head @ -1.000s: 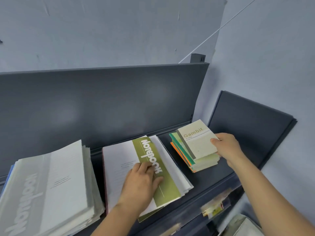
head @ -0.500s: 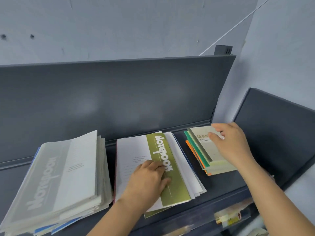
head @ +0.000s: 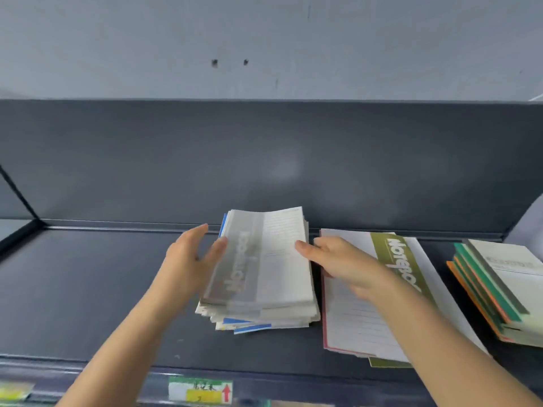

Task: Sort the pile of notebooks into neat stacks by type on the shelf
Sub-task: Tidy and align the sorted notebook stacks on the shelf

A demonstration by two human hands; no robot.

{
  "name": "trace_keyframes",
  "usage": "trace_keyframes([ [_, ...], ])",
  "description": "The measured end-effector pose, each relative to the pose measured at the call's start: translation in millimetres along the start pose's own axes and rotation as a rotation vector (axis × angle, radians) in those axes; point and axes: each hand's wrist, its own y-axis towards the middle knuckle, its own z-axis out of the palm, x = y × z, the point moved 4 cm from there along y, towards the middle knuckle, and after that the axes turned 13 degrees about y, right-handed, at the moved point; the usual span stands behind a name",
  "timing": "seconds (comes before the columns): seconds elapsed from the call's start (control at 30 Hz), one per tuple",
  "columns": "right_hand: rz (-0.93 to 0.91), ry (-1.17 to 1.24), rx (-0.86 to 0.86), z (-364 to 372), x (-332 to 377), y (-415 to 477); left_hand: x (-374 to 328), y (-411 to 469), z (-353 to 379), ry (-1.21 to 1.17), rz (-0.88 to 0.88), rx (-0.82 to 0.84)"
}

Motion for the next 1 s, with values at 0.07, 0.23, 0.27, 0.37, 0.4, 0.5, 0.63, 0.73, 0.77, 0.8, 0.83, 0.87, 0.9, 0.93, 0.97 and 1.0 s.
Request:
trace_keyframes([
  [0.07, -0.013, -0.001, 0.026, 18, 1, 4, 27, 21, 11, -0.122, -0.160, 0.204],
  [0.23, -0.011, -0.020, -0.086, 35, 7, 4, 33, 37, 40, -0.335, -0.109, 0.545],
  [0.27, 0.007, -0.006, -0.110, 37, 8, 4, 28, 36, 42, -0.355, -0.076, 0.590],
  [0.37, 0.044, 0.030, -0.171, 44, 8, 2, 26, 41, 41, -0.285, 0.014, 0.638],
  [0.4, 0.050, 0.041, -0.195, 46, 7, 3, 29, 43, 40, -0.278, 0.033, 0.648],
  [0.5, 0.086, 0.079, -0.276, 52, 5, 3, 38, 49, 38, -0.335, 0.057, 0.704],
  [0.63, 0.106, 0.145, -0.352, 55, 10, 1, 44, 58, 35, -0.445, 0.014, 0.791],
  [0.73, 0.121, 0.222, -0.402, 56, 12, 0, 49, 62, 36, -0.474, -0.016, 0.813],
  [0.77, 0.119, 0.248, -0.415, 56, 13, 0, 50, 61, 36, -0.489, -0.029, 0.819],
  [0.8, 0.115, 0.270, -0.422, 57, 14, 0, 53, 61, 37, -0.512, -0.043, 0.831],
  [0.83, 0.113, 0.284, -0.427, 57, 16, 0, 55, 61, 37, -0.544, -0.058, 0.847],
  [0.87, 0.115, 0.292, -0.425, 58, 18, 0, 56, 61, 36, -0.576, -0.069, 0.862],
  [0.9, 0.120, 0.297, -0.419, 58, 19, 2, 57, 60, 35, -0.600, -0.074, 0.870],
  [0.93, 0.128, 0.299, -0.406, 58, 22, 4, 58, 60, 33, -0.618, -0.080, 0.870],
  [0.97, 0.138, 0.300, -0.395, 58, 24, 7, 58, 60, 32, -0.635, -0.090, 0.865],
  [1.0, 0.146, 0.301, -0.384, 58, 27, 9, 59, 60, 31, -0.650, -0.102, 0.856],
])
